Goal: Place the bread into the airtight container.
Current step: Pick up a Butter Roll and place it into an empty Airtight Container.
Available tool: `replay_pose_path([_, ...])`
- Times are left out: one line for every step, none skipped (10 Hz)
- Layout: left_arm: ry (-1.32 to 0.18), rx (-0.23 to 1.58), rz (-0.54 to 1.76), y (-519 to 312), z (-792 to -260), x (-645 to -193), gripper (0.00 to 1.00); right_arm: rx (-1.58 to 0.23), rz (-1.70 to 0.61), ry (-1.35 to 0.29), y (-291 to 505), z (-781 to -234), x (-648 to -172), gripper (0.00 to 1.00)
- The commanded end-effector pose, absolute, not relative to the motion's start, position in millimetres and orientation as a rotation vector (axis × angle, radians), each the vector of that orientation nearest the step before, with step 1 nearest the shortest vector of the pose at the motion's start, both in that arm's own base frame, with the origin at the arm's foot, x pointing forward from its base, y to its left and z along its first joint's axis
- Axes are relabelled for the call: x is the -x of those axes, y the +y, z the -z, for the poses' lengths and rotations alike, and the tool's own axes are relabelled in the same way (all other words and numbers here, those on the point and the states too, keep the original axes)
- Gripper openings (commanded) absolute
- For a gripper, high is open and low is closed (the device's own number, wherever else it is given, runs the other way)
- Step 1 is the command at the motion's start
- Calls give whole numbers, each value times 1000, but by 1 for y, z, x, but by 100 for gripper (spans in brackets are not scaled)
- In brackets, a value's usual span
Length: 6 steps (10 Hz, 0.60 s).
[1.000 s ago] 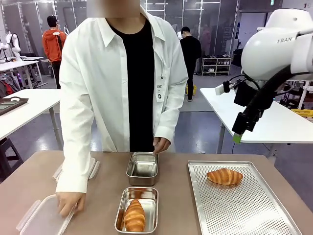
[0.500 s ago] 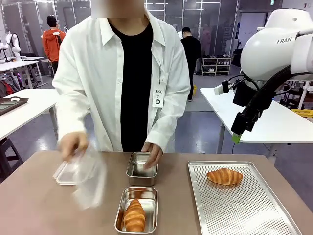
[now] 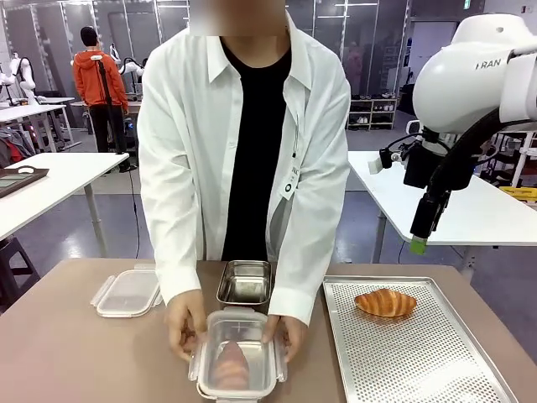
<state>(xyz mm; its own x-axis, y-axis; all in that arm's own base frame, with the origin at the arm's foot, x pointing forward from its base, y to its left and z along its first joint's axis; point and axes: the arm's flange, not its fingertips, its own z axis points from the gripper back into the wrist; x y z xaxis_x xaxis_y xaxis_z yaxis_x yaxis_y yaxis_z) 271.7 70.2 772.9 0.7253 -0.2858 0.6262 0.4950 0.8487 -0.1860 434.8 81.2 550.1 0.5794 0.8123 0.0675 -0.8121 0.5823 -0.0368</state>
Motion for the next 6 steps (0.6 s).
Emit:
replay_pose_path([-624,363,463,70,-773,-271,100,210,-1737,-32,48,-535,-455,100])
replay_pose_path([-624,363,463,70,-773,-271,100,210,-1737,-32,48,-535,-455,100])
replay_pose_path([-624,363,463,70,-773,-271,100,196,-1796,-23,41,-530,-461,100])
replay_pose_path([-624,363,463,70,-773,-271,100,213,-1818,-17,34,-526,-460,100])
replay_pose_path([-624,363,463,70,-773,-271,100,162,-1835,-57,27,-527,-461,100])
replay_pose_path([-624,363,463,70,-773,-271,100,63,-1809,-159,20,-526,-465,100])
